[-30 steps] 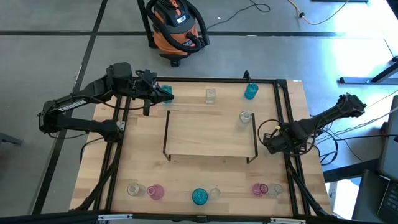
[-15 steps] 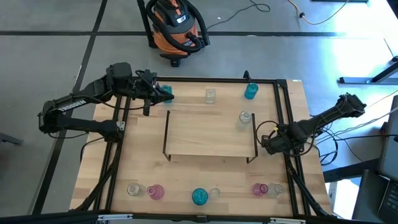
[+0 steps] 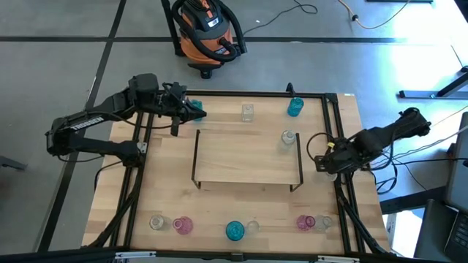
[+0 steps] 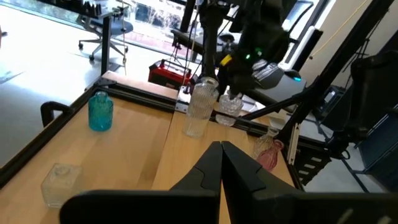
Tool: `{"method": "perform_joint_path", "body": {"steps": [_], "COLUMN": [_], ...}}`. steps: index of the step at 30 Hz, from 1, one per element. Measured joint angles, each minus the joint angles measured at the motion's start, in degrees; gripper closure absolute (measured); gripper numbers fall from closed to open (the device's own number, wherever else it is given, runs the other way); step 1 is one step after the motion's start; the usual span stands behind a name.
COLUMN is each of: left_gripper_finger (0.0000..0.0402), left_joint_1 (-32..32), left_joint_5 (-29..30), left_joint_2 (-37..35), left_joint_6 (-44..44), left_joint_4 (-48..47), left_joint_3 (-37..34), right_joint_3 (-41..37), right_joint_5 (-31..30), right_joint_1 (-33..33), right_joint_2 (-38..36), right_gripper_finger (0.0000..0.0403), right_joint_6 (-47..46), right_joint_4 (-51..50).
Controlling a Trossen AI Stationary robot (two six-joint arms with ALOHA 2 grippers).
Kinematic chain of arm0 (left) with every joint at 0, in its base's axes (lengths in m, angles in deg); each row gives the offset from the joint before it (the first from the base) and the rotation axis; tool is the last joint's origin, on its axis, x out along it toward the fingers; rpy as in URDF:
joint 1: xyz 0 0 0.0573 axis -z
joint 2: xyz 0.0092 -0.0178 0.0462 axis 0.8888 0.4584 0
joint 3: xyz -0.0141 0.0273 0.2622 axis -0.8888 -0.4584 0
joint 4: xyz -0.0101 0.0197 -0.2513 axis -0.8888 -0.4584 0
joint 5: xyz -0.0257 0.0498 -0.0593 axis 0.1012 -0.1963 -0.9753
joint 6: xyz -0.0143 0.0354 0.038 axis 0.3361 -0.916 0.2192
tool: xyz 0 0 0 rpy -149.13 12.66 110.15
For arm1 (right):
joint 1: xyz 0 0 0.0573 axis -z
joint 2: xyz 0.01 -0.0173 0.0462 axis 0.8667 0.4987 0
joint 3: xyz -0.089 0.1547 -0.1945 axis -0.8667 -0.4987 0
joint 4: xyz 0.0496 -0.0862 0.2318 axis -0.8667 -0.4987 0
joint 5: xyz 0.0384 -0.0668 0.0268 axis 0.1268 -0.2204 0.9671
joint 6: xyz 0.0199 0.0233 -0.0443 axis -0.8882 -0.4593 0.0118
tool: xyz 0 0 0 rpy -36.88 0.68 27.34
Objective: Sort vases onto shelf
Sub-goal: Put the transparent vase on the shelf aligned with the other transparent vase
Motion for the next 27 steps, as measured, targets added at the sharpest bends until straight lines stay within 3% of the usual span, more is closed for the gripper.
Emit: {"method": "perform_joint_path", "body": {"steps": [13, 24, 27], "left_gripper_finger": [0.0401, 0.0401, 0.0401], "left_joint_1": [0.02, 0.02, -0.02], "left_joint_5": [-3.72, -3.35, -3.04], "left_joint_2": [2.71, 2.71, 2.71], "left_joint_6": [0.33, 0.28, 0.02], "left_joint_4": [1.37, 1.37, 1.41], "left_joint_3": [0.00, 0.00, 0.00], "right_joint_3": [12.80, 26.53, 28.67], "right_joint_5": [7.01, 0.38, 1.15], "right_joint_1": [-0.05, 0.08, 2.17], "right_joint_2": [5.33, 9.83, 13.45], "right_gripper_finger": [0.0390, 0.0390, 0.0390], "right_joint_6": [8.69, 20.38, 24.23], "right_joint_4": [-0.24, -0.14, -0.17]}}
